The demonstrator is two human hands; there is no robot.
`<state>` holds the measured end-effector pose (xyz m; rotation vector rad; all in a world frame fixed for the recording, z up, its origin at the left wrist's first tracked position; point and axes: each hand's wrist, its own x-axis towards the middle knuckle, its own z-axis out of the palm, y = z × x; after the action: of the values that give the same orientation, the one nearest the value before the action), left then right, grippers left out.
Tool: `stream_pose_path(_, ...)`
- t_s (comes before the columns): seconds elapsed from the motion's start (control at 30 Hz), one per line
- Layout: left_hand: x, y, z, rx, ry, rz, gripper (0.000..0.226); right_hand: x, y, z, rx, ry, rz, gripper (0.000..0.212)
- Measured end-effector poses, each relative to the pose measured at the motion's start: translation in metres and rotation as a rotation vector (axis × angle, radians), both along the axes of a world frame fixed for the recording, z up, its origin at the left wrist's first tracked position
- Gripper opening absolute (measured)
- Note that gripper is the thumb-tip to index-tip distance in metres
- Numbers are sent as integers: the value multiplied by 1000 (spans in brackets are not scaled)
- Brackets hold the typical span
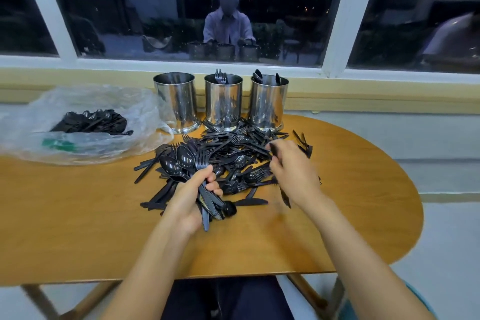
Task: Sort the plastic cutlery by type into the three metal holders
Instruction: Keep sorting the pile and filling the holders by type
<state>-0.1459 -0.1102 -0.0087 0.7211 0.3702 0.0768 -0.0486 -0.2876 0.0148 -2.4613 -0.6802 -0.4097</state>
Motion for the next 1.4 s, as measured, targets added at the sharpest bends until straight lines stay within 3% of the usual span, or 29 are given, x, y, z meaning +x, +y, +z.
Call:
stream_pose_path(0.1,-5,-8,0,-27,-1,-2,31,-8,-3,15,376,-50,18,13)
stream_pose_path(0.23,-6,-17,3,-36,-16,6,26,-33,0,23,862,245,94,16)
stream_pose_path(0.43,0,-28,10,-29,-43,112,13,-54,20,0,1161,607,181,12)
stream_pose_path(0.7,7,-21,10,210,40,189,20,-53,31,-36,758,611,283,3)
stream_pose_path(0.87,14,-6,6,142,71,198,19,-17,2,-50,753,572,144,8)
stream_pose_path(1.1,33,-4,5,137,79,216,21,49,-23,-67,538,434,-46,8)
stream_pose_path(1.4,51,12,-1,126,44,175,43,122,29,-40,61,164,13,15)
